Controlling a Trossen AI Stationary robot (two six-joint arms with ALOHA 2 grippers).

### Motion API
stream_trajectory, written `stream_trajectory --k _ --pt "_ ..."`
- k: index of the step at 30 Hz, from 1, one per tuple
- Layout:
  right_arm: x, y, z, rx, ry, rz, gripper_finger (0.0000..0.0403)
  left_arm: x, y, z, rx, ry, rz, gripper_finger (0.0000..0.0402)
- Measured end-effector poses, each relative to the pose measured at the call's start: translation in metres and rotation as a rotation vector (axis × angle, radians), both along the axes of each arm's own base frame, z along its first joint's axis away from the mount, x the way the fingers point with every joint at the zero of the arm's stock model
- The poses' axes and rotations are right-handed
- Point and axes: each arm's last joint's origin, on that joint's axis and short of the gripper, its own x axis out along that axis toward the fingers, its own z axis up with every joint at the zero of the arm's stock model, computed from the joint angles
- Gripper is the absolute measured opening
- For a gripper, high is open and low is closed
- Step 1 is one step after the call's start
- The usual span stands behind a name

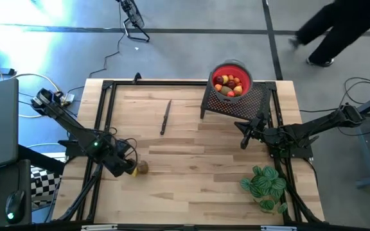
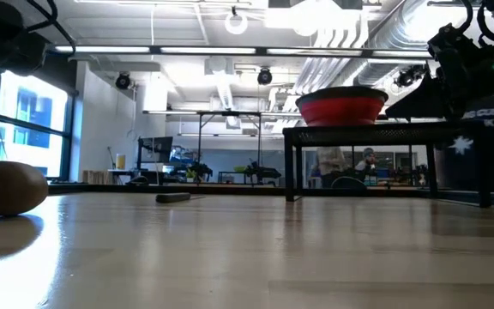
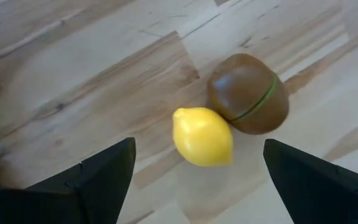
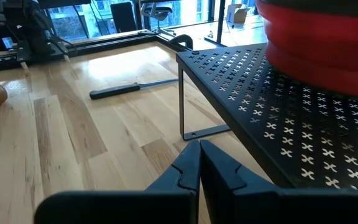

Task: Pick & Place Fruit
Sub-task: Put the yellow lemon into the red strainer bowl on the shelf

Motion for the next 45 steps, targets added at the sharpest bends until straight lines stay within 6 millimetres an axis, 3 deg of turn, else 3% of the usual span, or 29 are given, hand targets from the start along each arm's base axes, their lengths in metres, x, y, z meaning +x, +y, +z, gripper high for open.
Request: stream_trajectory --k 19,45 --pt "0.0 0.0 0.0 0.001 -0.001 0.0 0.0002 0.023 -0.02 -0.028 0.021 0.058 -0.048 0.0347" --pt "0.0 0.0 0.0 0.001 -0.001 0.0 0.0002 0.034 -0.028 -0.053 0.09 0.13 -0.095 0.0347"
